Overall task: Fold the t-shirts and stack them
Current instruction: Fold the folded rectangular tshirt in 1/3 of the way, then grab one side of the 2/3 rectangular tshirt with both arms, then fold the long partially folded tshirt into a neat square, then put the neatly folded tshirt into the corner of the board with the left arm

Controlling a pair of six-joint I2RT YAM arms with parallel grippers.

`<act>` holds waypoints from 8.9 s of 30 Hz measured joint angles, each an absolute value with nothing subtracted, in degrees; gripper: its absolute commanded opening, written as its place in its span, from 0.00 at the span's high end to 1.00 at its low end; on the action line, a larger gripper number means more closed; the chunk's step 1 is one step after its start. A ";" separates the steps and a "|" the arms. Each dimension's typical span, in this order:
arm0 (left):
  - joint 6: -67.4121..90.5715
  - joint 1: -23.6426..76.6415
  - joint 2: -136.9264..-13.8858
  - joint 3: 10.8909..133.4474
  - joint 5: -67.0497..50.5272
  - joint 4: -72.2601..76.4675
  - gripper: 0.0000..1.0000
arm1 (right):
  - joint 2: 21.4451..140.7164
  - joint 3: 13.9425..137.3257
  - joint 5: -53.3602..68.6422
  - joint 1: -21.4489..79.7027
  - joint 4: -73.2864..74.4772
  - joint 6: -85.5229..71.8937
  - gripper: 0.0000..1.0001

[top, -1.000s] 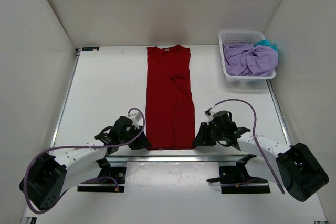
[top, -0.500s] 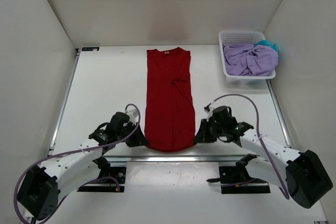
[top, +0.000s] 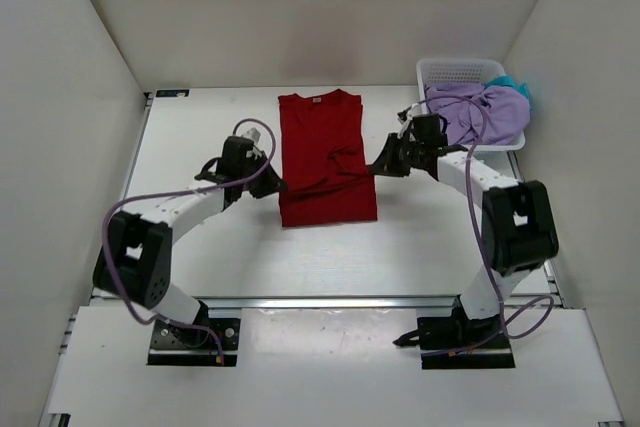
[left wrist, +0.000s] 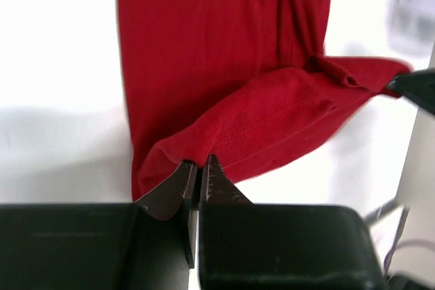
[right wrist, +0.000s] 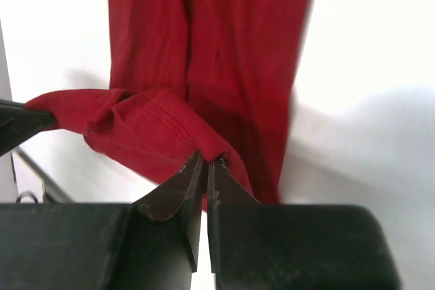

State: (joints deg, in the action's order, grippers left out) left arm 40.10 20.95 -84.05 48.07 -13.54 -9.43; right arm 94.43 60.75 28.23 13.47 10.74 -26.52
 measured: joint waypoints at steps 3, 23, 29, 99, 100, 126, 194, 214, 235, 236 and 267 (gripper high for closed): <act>40.16 19.18 -89.89 53.91 -12.53 -8.10 1.00 | 101.27 66.52 29.08 12.23 10.26 -26.11 0.99; 41.98 15.25 -109.40 65.93 -13.47 -0.64 0.63 | 121.47 87.57 29.19 11.44 15.09 -22.94 0.64; 43.51 14.85 -98.04 62.06 -12.53 2.66 0.66 | 113.75 82.67 24.01 12.38 14.17 -22.20 0.86; 43.83 17.74 -84.03 27.79 -12.40 12.12 0.61 | 96.90 45.67 27.46 15.29 -1.17 -24.80 1.00; 43.83 17.69 -84.25 27.79 -12.23 12.12 0.58 | 96.90 45.30 27.44 15.31 -1.76 -24.99 0.99; 46.98 18.50 -90.63 29.10 -12.88 19.27 1.00 | 97.73 39.44 32.18 14.74 -13.39 -31.07 1.00; 47.22 16.14 -108.73 70.89 -9.58 10.55 0.63 | 130.34 116.33 19.05 16.53 29.74 -19.88 1.00; 52.14 22.39 -102.06 41.50 -17.08 25.21 0.40 | 109.34 59.24 28.56 12.34 -0.64 -27.27 1.00; 48.16 13.23 -104.84 49.08 -14.66 17.69 0.23 | 115.42 65.01 33.93 11.18 -5.98 -31.00 1.00; 47.72 13.37 -106.04 50.76 -14.63 17.08 0.23 | 115.35 64.64 34.44 10.72 -6.42 -31.35 0.99; 50.41 -6.87 -114.54 69.10 -18.48 11.42 1.00 | 89.21 43.86 35.00 13.58 -9.69 -32.36 0.65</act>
